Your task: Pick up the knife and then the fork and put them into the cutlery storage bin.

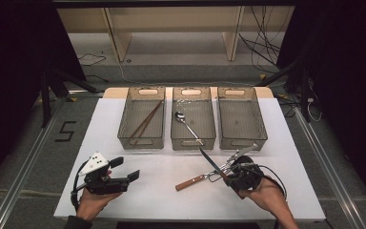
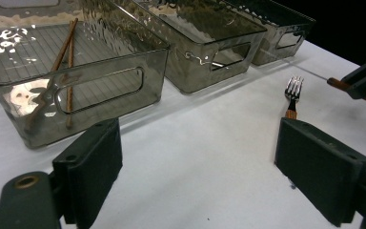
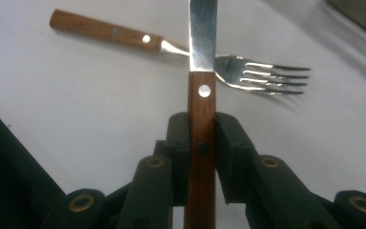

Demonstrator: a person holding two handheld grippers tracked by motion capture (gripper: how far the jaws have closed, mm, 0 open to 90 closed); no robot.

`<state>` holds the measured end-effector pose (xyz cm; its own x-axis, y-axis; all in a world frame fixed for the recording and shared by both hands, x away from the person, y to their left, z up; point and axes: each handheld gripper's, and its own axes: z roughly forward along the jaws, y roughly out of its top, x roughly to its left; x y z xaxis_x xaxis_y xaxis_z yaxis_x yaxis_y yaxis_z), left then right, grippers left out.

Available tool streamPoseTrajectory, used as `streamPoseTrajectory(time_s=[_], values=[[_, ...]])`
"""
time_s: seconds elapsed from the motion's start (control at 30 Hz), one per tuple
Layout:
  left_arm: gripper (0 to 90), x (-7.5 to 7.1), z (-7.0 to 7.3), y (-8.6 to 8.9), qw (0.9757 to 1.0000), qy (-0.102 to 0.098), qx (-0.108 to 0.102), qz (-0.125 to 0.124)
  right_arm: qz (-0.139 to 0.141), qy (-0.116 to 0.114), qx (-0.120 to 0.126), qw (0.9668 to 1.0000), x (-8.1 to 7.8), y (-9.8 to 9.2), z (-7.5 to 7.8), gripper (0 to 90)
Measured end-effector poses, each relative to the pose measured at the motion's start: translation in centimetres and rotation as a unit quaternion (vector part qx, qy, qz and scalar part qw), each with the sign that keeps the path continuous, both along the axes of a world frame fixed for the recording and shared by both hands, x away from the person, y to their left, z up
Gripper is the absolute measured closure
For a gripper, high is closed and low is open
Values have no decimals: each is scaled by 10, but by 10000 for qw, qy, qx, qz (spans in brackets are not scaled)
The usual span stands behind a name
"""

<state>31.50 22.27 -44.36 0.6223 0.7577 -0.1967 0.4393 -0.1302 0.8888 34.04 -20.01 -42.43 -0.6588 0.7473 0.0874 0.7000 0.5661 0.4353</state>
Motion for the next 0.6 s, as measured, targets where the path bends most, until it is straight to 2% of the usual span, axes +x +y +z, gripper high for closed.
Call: streamPoseTrajectory(time_s=[0.3, 0.6], values=[[157, 0, 0, 0, 10000, -7, -18, 16, -166, -183, 324, 9992, 12, -12, 16, 773], [157, 1, 0, 0, 10000, -2, -18, 19, -331, -305, 655, 9968, 26, -19, 28, 774]])
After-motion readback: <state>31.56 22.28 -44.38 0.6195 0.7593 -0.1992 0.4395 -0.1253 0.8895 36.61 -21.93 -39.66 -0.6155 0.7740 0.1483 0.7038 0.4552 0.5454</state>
